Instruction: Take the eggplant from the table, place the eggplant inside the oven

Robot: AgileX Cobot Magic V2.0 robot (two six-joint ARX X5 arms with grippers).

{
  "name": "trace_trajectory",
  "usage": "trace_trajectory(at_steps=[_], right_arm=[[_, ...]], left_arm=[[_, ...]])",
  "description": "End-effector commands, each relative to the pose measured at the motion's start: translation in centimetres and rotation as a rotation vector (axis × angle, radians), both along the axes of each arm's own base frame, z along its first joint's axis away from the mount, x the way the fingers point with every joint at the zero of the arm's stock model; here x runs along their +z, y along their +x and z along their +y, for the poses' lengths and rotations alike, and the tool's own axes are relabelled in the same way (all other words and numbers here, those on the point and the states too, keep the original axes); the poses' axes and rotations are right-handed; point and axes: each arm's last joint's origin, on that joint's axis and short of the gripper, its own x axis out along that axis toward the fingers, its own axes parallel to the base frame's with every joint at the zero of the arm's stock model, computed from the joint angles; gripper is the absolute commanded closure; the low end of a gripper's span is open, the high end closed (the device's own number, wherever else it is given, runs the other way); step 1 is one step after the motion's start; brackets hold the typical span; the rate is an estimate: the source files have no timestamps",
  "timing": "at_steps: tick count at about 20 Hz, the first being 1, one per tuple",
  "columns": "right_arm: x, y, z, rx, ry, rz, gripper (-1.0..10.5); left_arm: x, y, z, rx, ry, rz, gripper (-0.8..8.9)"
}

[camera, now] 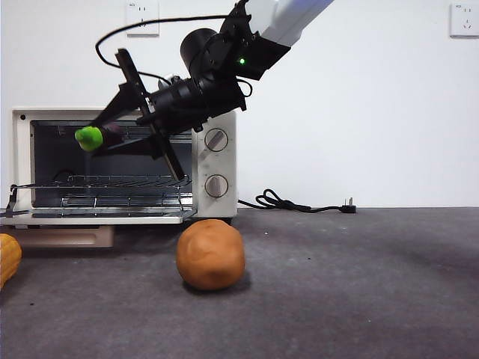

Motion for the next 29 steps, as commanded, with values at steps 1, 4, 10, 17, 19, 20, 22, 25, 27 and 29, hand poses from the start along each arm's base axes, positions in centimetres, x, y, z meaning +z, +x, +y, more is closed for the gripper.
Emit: trace_trajectory(at_steps=[1,4,10,17,19,20,22,25,27,29], right_arm=[[-0.6,0.8,-0.2,-0.125,-0.034,0.045,9.6],[-0.4,1.4,-0.3,-0.273,-0.045,0.066,9.6],[-0.3,1.6,0.1,-0.483,-0.079,0.044,9.6],[0.4,0.4,2.3,-0.593,-0.055,-0.08,9.0],[0.7,0.1,2.9,-0.601,-0.028,-0.105,6.8],[0.8,-0.1,3.1,-0.607,-0.022,-0.114,6.3],[0.8,-0.2,3.3,-0.626,-0.027,-0.123,6.2],[1.1,-0.2,3.4,-0.628,0.002,-0.139,6.2],[1.3,-0.3,3.6,-0.625,0.018,-0.146,6.2],[1.3,-0.4,3.7,-0.623,0.021,-0.148,6.2]], left_arm=[[0.0,0.0,0.0,0.002,-0.006,-0.008,8.19],[0.0,0.0,0.0,0.002,-0.006,-0.008,8.19],[0.0,0.0,0.0,0.0,-0.007,-0.007,8.19],[0.0,0.0,-0.2,-0.029,-0.007,-0.007,8.19],[0.0,0.0,-0.3,-0.039,-0.007,-0.006,8.19],[0.0,-0.1,-0.3,-0.043,-0.007,-0.007,8.19],[0.0,-0.1,-0.4,-0.055,-0.007,-0.004,8.19],[-0.1,-0.2,-0.5,-0.071,-0.007,0.009,8.19],[-0.1,-0.2,-0.6,-0.078,-0.006,0.009,8.19],[-0.1,-0.2,-0.6,-0.082,-0.006,0.008,8.19]])
